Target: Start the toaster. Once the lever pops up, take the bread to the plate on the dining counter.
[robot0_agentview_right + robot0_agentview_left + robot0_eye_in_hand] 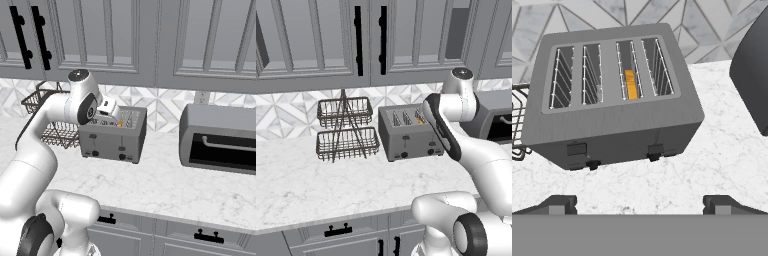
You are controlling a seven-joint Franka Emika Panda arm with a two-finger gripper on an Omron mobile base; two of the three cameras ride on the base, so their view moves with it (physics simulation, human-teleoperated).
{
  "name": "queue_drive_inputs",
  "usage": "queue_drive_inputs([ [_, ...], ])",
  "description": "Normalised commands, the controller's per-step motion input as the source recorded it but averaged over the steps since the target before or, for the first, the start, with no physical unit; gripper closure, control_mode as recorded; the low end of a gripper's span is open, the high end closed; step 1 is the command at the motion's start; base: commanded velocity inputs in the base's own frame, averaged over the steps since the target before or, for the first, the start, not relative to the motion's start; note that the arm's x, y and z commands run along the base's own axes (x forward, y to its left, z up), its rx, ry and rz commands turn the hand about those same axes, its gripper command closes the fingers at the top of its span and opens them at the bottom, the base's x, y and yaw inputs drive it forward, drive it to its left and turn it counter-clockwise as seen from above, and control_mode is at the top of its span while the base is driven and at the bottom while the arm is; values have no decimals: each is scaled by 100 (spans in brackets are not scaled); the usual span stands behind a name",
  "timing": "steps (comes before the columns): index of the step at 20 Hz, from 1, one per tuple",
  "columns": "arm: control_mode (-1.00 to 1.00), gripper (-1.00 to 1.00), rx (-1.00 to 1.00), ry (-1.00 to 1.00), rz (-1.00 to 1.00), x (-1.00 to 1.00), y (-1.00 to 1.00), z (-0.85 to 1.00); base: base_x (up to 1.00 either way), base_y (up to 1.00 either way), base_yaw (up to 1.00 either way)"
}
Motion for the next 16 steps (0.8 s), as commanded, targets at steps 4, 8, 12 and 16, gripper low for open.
queue_drive_inputs([
  [4,-100,-100,0,0,0,0,0,0,0,0,0],
  [8,-100,-100,0,0,0,0,0,0,0,0,0],
  [12,-100,-100,0,0,0,0,0,0,0,0,0],
  [16,-100,-100,0,0,0,0,0,0,0,0,0],
])
